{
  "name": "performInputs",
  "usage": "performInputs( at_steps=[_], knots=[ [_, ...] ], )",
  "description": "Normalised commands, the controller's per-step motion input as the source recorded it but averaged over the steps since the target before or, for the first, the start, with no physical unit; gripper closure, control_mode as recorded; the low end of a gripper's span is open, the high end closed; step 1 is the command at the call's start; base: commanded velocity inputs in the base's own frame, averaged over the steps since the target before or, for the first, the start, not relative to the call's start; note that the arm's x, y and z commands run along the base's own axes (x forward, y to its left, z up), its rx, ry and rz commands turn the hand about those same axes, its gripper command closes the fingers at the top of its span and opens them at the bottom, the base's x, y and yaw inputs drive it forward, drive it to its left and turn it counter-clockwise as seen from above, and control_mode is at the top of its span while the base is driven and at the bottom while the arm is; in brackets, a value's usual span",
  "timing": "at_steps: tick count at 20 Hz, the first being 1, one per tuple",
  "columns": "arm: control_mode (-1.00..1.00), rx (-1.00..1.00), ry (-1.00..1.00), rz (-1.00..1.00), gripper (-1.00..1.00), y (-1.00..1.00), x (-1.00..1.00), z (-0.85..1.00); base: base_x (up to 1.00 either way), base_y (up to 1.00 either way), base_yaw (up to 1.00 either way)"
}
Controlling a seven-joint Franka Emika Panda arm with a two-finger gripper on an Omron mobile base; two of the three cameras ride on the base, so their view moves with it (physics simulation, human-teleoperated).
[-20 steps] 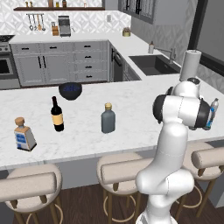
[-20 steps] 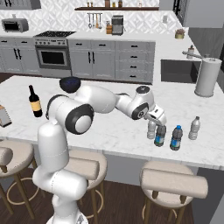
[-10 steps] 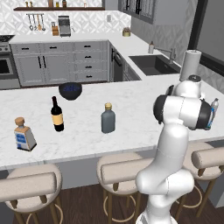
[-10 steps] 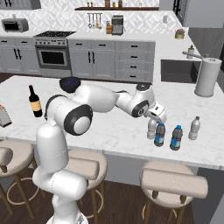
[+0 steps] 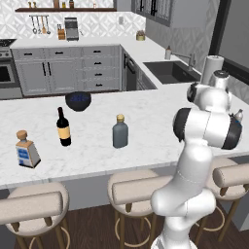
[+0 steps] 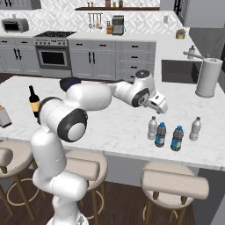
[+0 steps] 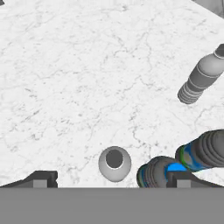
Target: Move the plastic bottles in the middle to the plastics group, and the glass bottles in the middle to the glass group.
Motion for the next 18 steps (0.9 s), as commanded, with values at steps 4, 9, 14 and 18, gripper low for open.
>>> performInputs(
  at_steps=[4, 9, 14, 18],
  knots=[
    [-1.0, 0.0, 0.0, 0.23, -1.0, 0.87, -0.54, 0.27, 0.0, 0.0, 0.0],
    [-1.0, -0.02, 0.09, 0.34, -1.0, 1.0, -0.39, 0.01, 0.0, 0.0, 0.0],
    [-1.0, -0.09, 0.26, 0.34, -1.0, 1.0, -0.3, 0.15, 0.0, 0.0, 0.0],
    [-1.0, -0.12, 0.29, 0.33, -1.0, 1.0, -0.23, 0.39, 0.0, 0.0, 0.0]
  ],
)
